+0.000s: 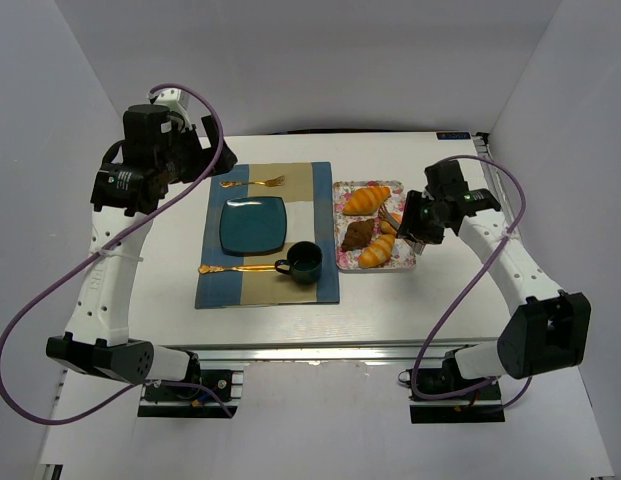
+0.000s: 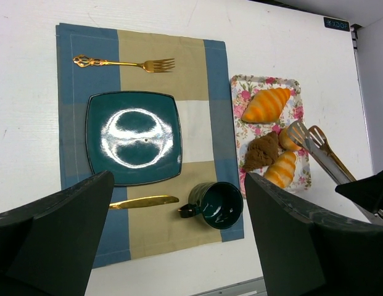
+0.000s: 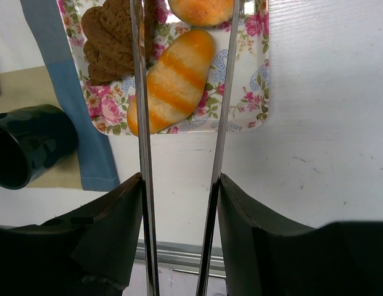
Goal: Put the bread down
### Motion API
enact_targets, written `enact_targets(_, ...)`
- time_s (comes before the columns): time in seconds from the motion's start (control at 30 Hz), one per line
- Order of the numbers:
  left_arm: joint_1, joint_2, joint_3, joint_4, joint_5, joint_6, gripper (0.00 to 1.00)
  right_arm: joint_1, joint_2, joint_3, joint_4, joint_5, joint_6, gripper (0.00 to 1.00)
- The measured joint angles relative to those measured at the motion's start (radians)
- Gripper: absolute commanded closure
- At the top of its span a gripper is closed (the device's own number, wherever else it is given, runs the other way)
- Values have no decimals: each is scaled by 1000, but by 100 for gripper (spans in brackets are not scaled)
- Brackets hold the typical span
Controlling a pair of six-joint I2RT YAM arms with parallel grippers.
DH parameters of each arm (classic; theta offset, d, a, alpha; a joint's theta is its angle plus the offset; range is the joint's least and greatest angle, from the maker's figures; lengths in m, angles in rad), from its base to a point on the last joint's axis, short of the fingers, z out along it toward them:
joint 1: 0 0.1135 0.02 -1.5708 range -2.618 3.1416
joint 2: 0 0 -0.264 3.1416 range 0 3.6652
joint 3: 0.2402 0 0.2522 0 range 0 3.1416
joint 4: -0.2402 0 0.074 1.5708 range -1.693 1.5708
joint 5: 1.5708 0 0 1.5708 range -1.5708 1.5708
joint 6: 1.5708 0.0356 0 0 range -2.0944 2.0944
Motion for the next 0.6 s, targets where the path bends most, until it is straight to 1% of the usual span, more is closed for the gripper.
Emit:
enact_targets(0.43, 0, 1, 5, -4, -8, 5, 2, 55, 51, -30, 12, 96, -1, 46)
enact_targets(0.5, 0, 1, 5, -4, -8, 7, 2, 55, 54, -30, 12, 97, -1, 48)
enact_targets(0.6, 0, 1, 5, -4, -8, 8, 2, 57, 63, -30, 11, 90, -3, 55)
